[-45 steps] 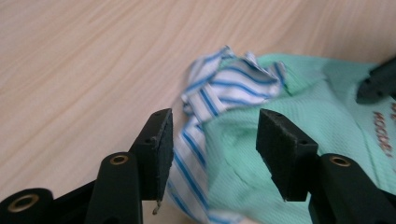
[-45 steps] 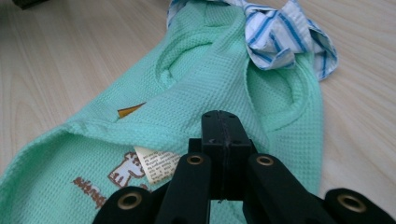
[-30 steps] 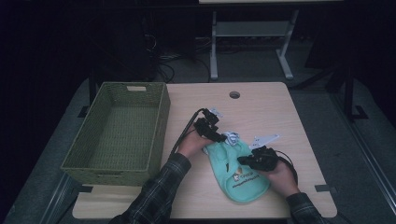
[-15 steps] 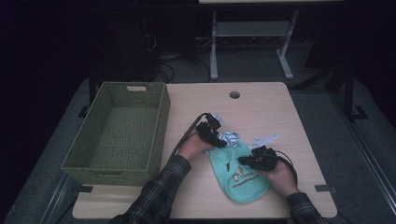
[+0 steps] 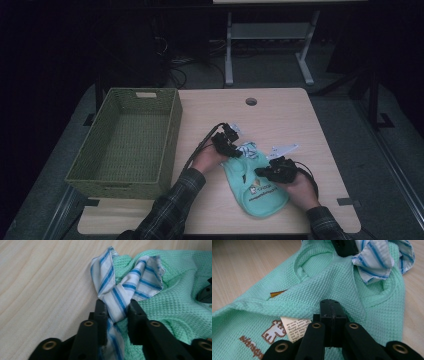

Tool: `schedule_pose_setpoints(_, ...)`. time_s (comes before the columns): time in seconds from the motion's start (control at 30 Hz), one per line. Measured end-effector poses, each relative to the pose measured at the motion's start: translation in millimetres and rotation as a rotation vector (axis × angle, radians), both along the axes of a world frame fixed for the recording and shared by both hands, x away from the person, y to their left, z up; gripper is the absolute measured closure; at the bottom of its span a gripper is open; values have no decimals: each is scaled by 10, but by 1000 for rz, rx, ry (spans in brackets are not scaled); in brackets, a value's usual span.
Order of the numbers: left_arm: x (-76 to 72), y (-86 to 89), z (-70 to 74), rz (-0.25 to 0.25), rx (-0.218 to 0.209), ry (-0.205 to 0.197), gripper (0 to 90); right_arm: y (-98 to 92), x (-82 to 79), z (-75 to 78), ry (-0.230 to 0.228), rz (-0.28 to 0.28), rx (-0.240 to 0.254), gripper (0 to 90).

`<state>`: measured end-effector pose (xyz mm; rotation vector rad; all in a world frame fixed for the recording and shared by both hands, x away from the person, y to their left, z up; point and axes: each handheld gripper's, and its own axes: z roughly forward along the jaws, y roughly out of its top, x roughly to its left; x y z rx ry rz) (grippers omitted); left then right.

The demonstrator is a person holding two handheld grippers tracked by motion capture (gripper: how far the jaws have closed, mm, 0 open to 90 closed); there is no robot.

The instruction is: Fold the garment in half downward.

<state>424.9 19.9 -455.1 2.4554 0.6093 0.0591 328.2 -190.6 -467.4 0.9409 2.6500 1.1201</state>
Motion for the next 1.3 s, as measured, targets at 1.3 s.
schedule_pose_setpoints(1.3,-239,216,677,-3,-161,-71,764,253,286,-40,-20,-42,12,899)
